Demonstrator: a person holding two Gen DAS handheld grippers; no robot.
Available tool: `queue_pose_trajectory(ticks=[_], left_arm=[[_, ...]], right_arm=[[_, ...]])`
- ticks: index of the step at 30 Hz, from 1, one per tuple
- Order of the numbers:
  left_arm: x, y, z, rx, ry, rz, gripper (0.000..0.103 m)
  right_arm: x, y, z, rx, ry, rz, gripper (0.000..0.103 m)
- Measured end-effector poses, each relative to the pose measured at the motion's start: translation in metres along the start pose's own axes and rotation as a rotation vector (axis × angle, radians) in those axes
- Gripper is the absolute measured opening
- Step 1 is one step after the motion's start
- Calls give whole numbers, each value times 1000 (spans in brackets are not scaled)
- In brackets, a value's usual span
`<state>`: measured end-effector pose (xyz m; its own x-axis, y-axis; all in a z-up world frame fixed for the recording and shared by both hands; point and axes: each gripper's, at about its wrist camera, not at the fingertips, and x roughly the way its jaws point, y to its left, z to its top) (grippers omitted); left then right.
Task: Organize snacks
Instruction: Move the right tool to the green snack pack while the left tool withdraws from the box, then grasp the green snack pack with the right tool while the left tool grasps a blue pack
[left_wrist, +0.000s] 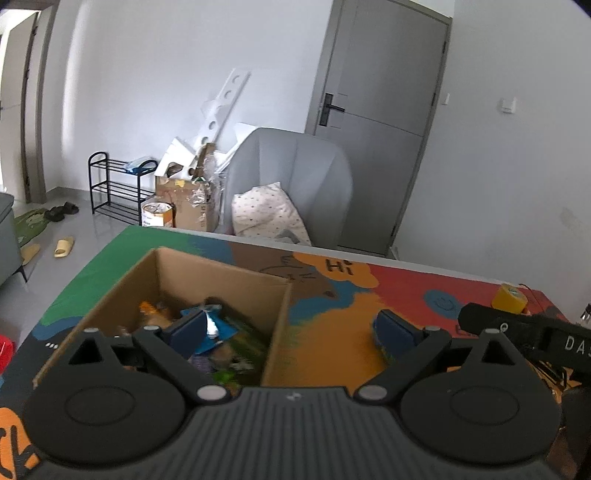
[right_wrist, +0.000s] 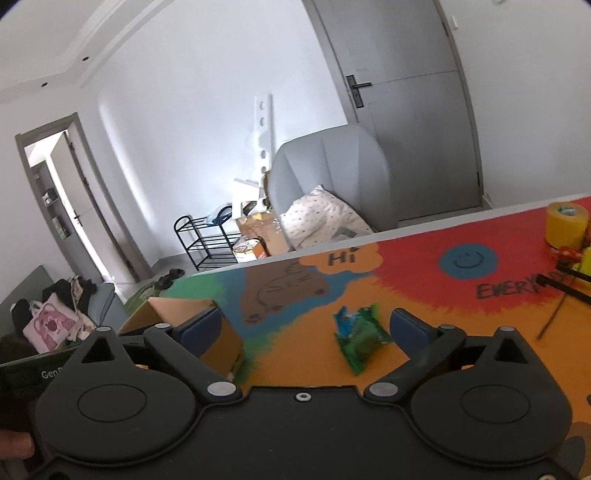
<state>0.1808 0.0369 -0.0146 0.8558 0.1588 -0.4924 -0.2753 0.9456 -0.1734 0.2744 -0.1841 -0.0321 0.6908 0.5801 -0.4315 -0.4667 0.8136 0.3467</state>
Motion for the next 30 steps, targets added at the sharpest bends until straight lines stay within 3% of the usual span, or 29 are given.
queue_pose_trajectory(ticks=[18,27,30], left_arm=[[41,-47,-6,24,36,-26,97],[69,-62,-11,30,52,-37,95],[82,-67,-14,34,62,-43,88]], right_arm=[[8,-62,-5,75,-15,-26,100],[35,-86,-5,136,23,-6,87],[47,-93,-5,170,38,-1,82]])
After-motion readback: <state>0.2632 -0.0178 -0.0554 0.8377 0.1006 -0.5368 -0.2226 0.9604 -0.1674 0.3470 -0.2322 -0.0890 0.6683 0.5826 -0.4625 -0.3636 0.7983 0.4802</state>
